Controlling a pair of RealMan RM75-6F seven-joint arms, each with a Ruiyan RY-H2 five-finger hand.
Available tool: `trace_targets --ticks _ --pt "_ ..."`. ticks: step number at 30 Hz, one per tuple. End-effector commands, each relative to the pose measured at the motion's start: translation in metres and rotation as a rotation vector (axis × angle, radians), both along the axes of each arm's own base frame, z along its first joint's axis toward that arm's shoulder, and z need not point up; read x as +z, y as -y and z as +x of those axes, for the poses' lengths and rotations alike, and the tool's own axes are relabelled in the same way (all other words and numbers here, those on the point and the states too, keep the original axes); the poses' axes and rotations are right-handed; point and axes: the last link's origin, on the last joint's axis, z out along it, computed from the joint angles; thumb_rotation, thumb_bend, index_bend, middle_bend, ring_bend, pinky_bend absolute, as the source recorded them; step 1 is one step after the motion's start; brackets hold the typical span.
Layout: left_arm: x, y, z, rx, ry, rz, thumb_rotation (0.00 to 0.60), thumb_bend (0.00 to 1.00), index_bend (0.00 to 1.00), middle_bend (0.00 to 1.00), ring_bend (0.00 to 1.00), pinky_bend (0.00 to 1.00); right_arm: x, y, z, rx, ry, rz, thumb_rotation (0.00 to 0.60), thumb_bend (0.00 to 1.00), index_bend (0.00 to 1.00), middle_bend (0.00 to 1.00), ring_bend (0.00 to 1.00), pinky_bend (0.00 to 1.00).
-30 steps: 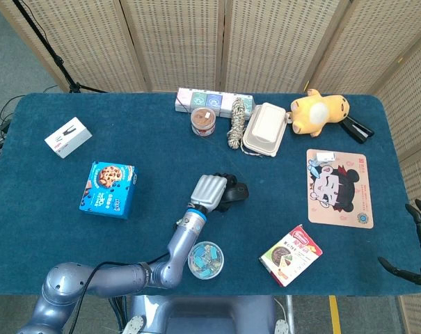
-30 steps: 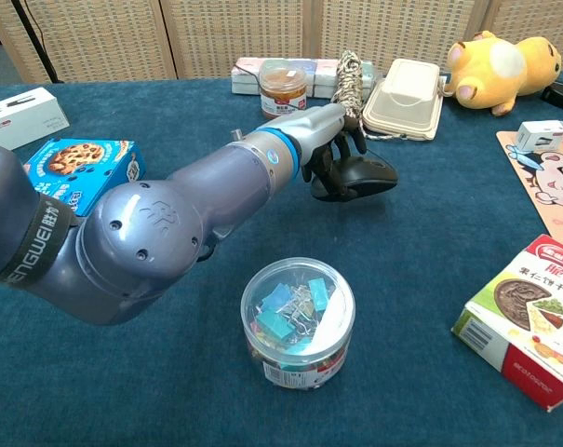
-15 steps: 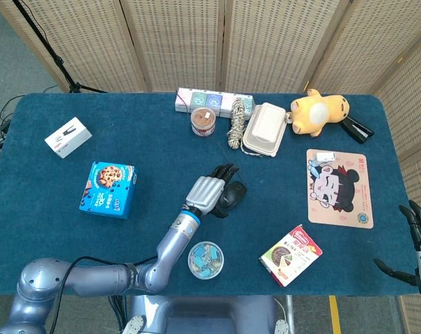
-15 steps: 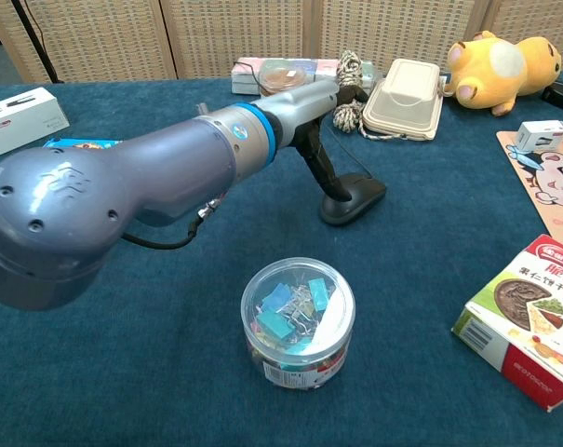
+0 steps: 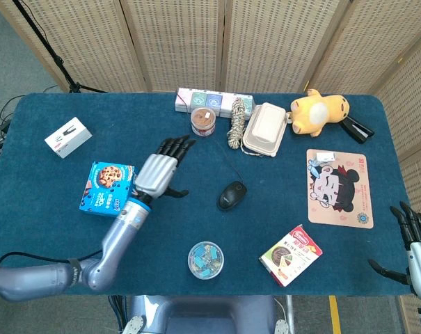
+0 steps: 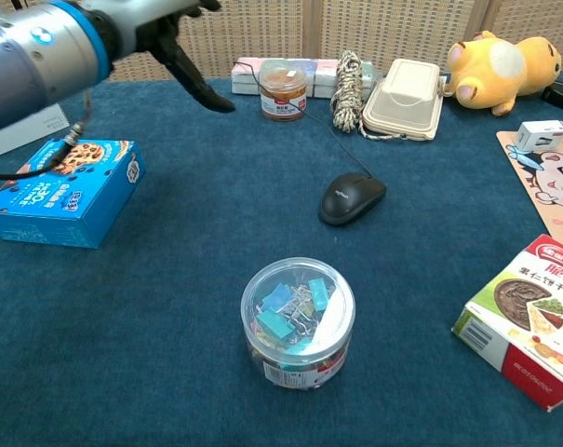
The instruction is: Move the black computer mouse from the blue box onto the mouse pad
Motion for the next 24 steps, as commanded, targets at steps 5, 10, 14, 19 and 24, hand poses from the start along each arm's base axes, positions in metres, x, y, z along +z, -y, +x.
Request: trace_targets --ticks 5,10,14,19,24 --pt "0.068 0.008 -0.077 0.077 -0.083 0.130 0.600 0.02 0.00 0.00 0.00 0.00 -0.011 0.010 -0.008 -0.057 -0.032 0.016 0.600 0.00 0.00 0.00 0.00 0.00" --pt "0.100 0.025 -0.124 0.157 -0.113 0.192 0.600 0.02 0.00 0.00 0.00 0.00 -0.019 0.022 -0.007 -0.113 -0.065 0.003 0.600 0.00 0.00 0.00 0.00 0.00" --pt "0.114 0.043 -0.153 0.208 -0.118 0.211 0.600 0.02 0.00 0.00 0.00 0.00 -0.024 0.037 0.004 -0.157 -0.113 -0.006 0.600 0.00 0.00 0.00 0.00 0.00" --pt "0.134 0.064 -0.185 0.241 -0.091 0.252 0.600 0.02 0.00 0.00 0.00 0.00 -0.036 0.074 0.033 -0.169 -0.161 0.019 0.600 0.00 0.00 0.00 0.00 0.00" --pt "0.148 0.079 -0.202 0.265 -0.054 0.245 0.600 0.02 0.00 0.00 0.00 0.00 -0.061 0.112 0.066 -0.139 -0.204 0.044 0.600 0.00 0.00 0.00 0.00 0.00"
